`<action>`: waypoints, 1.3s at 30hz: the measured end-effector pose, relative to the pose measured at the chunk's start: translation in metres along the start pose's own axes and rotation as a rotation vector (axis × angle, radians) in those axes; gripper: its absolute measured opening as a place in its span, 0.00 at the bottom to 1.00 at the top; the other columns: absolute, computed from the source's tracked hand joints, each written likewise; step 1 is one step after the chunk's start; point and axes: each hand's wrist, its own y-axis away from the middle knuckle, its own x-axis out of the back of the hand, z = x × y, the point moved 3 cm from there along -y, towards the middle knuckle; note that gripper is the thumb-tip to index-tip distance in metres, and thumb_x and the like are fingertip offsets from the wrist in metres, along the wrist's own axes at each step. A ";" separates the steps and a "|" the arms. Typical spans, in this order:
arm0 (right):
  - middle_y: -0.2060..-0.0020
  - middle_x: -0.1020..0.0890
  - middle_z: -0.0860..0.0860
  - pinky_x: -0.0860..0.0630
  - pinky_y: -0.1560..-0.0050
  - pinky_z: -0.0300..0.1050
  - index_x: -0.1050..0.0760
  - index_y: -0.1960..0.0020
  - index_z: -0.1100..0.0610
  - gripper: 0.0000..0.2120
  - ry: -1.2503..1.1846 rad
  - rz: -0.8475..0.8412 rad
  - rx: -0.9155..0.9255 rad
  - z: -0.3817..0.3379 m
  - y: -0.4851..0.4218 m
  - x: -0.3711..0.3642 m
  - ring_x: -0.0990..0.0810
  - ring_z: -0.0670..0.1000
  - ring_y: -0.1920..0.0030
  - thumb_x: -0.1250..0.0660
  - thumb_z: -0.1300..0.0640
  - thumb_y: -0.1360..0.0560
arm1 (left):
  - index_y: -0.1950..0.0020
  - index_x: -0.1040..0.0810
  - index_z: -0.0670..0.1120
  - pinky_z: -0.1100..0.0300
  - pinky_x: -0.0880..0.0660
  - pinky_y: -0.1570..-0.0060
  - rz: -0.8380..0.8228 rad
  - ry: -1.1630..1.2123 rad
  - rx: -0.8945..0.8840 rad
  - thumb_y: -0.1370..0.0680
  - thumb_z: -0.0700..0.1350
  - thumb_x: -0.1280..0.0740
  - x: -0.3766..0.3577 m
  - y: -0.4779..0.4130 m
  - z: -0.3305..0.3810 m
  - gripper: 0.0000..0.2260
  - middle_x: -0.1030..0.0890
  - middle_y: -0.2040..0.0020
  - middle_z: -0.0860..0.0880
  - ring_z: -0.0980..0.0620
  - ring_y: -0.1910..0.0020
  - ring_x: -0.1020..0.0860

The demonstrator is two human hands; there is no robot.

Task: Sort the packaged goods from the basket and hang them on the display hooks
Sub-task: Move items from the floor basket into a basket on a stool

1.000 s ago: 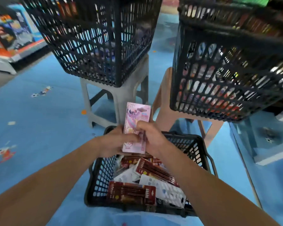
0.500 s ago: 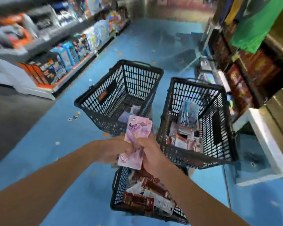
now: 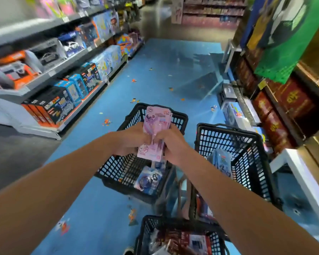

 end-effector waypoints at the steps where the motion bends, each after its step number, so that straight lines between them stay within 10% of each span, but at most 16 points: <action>1: 0.65 0.18 0.60 0.19 0.66 0.48 0.24 0.52 0.67 0.16 0.004 0.030 -0.014 0.006 -0.024 -0.001 0.17 0.56 0.67 0.42 0.81 0.34 | 0.36 0.20 0.48 0.37 0.24 0.35 0.023 -0.009 0.005 0.31 0.29 0.39 0.016 -0.018 -0.006 0.27 0.17 0.40 0.38 0.39 0.39 0.18; 6: 0.56 0.19 0.64 0.22 0.70 0.44 0.24 0.41 0.72 0.23 0.004 0.210 -0.135 0.054 -0.146 -0.005 0.18 0.61 0.59 0.40 0.78 0.35 | 0.41 0.17 0.45 0.43 0.21 0.40 0.040 0.001 0.027 0.31 0.28 0.38 0.081 -0.121 -0.055 0.24 0.15 0.44 0.39 0.40 0.40 0.18; 12: 0.79 0.28 0.53 0.35 0.80 0.33 0.31 0.65 0.64 0.13 0.070 0.399 -0.336 0.113 -0.240 0.023 0.28 0.46 0.82 0.41 0.80 0.31 | 0.38 0.19 0.47 0.43 0.17 0.46 0.083 0.013 0.227 0.28 0.35 0.34 0.122 -0.245 -0.158 0.20 0.16 0.42 0.42 0.41 0.43 0.17; 15: 0.76 0.28 0.55 0.36 0.78 0.34 0.31 0.60 0.64 0.09 0.086 0.504 -0.373 0.137 -0.276 0.040 0.29 0.48 0.81 0.37 0.76 0.34 | 0.33 0.24 0.47 0.40 0.18 0.45 0.092 0.039 0.294 0.36 0.37 0.34 0.125 -0.309 -0.217 0.29 0.19 0.39 0.41 0.40 0.41 0.19; 21: 0.79 0.27 0.55 0.37 0.82 0.32 0.26 0.57 0.67 0.10 0.079 0.574 -0.446 0.175 -0.323 0.067 0.29 0.47 0.84 0.43 0.77 0.28 | 0.48 0.17 0.46 0.50 0.22 0.58 0.121 0.016 0.295 0.25 0.35 0.37 0.116 -0.338 -0.214 0.13 0.15 0.49 0.37 0.37 0.50 0.16; 28: 0.52 0.16 0.63 0.17 0.59 0.52 0.21 0.40 0.66 0.13 0.076 0.517 -0.508 0.216 -0.361 0.081 0.17 0.58 0.59 0.37 0.70 0.23 | 0.54 0.18 0.50 0.53 0.18 0.54 0.166 -0.189 0.359 0.29 0.50 0.32 0.114 -0.372 -0.250 0.08 0.15 0.51 0.45 0.47 0.55 0.18; 39: 0.51 0.13 0.60 0.15 0.49 0.57 0.17 0.42 0.60 0.13 0.259 0.422 -0.494 0.237 -0.376 0.089 0.13 0.59 0.51 0.31 0.69 0.25 | 0.37 0.23 0.41 0.54 0.25 0.55 0.332 -0.346 0.510 0.22 0.42 0.29 0.127 -0.381 -0.260 0.15 0.18 0.43 0.42 0.41 0.46 0.19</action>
